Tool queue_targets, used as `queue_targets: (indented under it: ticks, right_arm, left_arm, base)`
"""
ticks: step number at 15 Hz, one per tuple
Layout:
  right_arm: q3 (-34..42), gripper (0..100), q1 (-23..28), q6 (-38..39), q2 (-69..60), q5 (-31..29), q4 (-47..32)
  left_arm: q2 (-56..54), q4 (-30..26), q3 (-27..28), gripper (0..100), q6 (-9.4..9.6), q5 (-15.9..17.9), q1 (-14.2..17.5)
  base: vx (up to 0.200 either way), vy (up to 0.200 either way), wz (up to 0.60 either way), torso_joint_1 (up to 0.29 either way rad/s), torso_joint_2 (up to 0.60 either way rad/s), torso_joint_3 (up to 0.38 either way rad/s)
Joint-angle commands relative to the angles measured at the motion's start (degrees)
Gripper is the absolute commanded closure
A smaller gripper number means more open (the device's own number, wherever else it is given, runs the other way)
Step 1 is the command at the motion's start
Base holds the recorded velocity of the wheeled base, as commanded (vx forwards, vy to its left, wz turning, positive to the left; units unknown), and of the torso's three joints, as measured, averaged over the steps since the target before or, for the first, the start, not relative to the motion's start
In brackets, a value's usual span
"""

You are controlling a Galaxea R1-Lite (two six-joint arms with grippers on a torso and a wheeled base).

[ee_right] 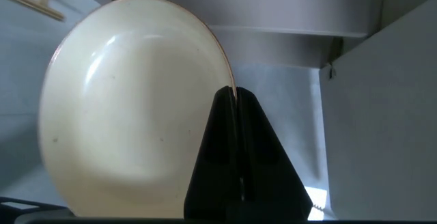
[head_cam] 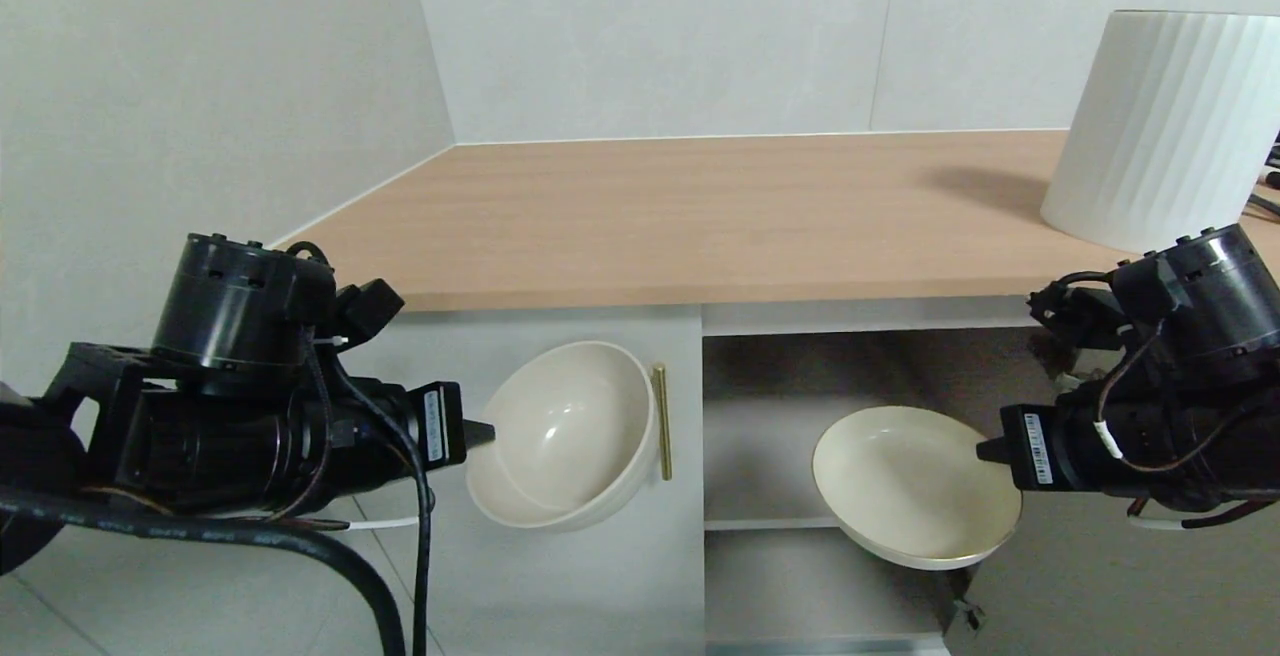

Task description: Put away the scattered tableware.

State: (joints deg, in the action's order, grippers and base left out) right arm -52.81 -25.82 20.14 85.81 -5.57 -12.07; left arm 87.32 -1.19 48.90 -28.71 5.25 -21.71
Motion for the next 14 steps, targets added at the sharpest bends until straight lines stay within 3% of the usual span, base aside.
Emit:
queue_targets:
  ticks: [1,8,11,14]
  right_arm:
    - [0.0,100,0.0,0.0,0.2,0.0,0.0]
    - [0.0,100,0.0,0.0,0.8,0.0,0.0]
    - [0.1,100,0.0,-1.9,6.4,-0.1,0.7]
    - [1.6,100,0.0,-1.8,13.6,0.5,5.9]
  left_arm:
    - [0.0,0.1,-0.6,100,0.58,0.0,0.0]
    - [0.1,0.1,-1.5,100,1.20,0.3,-0.9]
    - [0.7,-0.2,-4.2,100,6.47,0.6,-3.9]
    - [1.0,-1.8,-4.2,100,7.00,0.6,-4.9]
  base:
    - [0.000,0.000,0.00,-0.119,0.43,0.315]
    - [0.000,0.000,0.00,-0.020,0.08,0.055]
    - [0.000,0.000,0.00,0.000,0.00,0.000]
    - [0.000,0.000,0.00,0.000,0.00,0.000]
